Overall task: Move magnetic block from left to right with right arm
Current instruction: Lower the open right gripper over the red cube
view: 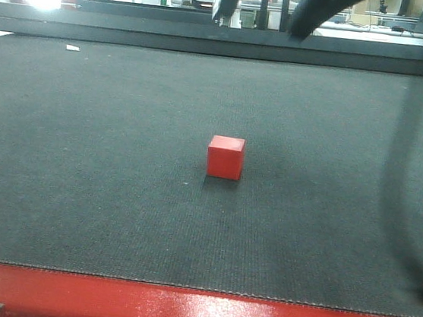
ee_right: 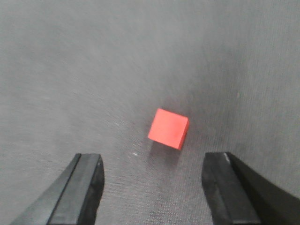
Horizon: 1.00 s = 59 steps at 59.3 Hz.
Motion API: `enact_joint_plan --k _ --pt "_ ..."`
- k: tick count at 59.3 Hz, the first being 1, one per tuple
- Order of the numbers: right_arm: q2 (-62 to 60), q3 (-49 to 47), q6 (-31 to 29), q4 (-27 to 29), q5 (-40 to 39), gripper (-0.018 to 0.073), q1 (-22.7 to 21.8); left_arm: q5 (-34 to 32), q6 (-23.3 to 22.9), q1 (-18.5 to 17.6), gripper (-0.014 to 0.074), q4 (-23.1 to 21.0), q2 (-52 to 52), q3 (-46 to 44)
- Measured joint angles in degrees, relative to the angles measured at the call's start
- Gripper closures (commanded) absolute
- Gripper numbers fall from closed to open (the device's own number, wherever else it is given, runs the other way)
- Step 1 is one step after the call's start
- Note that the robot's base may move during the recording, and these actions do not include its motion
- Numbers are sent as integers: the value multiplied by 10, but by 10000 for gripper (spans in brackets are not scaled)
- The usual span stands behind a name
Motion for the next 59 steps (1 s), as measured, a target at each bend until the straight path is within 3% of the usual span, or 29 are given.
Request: enact_joint_plan --k 18,31,59 --pt "142 -102 58 -20 99 25 11 0 0 0 713 0 0 0" --pt "187 -110 96 -21 97 25 1 0 0 0 713 0 0 0" --pt "234 -112 104 -17 41 25 -16 0 0 0 713 0 0 0"
